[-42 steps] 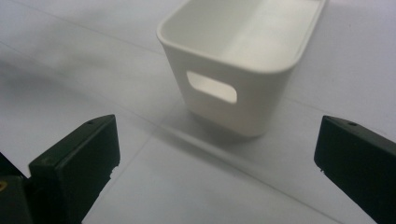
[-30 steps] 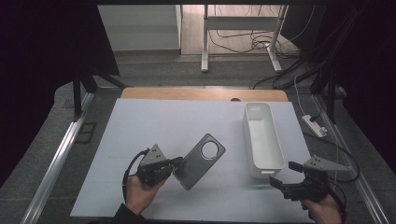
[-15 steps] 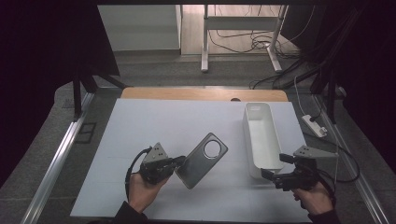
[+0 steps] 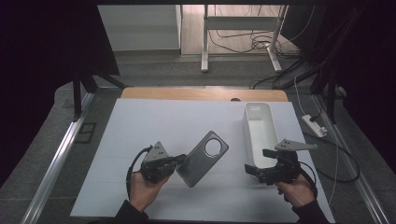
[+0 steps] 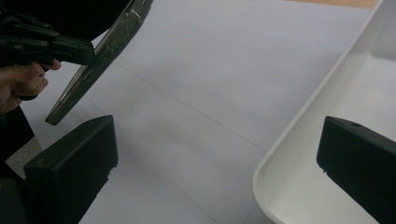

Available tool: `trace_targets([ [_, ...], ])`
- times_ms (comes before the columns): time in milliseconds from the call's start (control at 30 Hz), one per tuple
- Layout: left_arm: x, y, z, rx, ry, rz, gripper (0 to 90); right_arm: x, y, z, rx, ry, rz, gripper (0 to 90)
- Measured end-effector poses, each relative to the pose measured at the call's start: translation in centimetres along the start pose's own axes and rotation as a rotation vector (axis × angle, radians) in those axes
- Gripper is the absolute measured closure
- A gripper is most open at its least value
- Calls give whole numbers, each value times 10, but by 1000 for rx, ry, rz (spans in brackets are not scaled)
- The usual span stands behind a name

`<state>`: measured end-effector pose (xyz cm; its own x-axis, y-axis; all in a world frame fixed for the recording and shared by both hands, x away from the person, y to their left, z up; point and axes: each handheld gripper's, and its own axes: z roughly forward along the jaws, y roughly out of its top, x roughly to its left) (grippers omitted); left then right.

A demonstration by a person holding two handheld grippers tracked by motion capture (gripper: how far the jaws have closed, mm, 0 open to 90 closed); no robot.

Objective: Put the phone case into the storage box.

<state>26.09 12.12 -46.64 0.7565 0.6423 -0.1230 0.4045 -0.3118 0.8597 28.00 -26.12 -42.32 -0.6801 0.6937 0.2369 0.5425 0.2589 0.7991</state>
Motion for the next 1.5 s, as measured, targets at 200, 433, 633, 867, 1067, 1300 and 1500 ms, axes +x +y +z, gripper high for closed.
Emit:
trace_targets([
  [200,-1,1,3,-2,-2,3,893,7,4,13,23,26,-4,0],
  [433,-2,3,7,-2,-4,8,893,14,7,25,39,55,2,0],
  [633,-4,4,10,-6,-6,12,893,20,11,36,36,80,5,0],
  [867,-6,5,12,-18,-10,14,893,28,16,49,47,113,13,0],
  [1067,-8,6,14,-20,-5,19,893,31,19,58,52,137,27,0],
  [1300,-8,7,15,-25,-4,22,893,36,21,68,79,164,47,0],
  [1500,-10,8,16,-27,-7,26,893,43,25,75,92,169,60,0],
])
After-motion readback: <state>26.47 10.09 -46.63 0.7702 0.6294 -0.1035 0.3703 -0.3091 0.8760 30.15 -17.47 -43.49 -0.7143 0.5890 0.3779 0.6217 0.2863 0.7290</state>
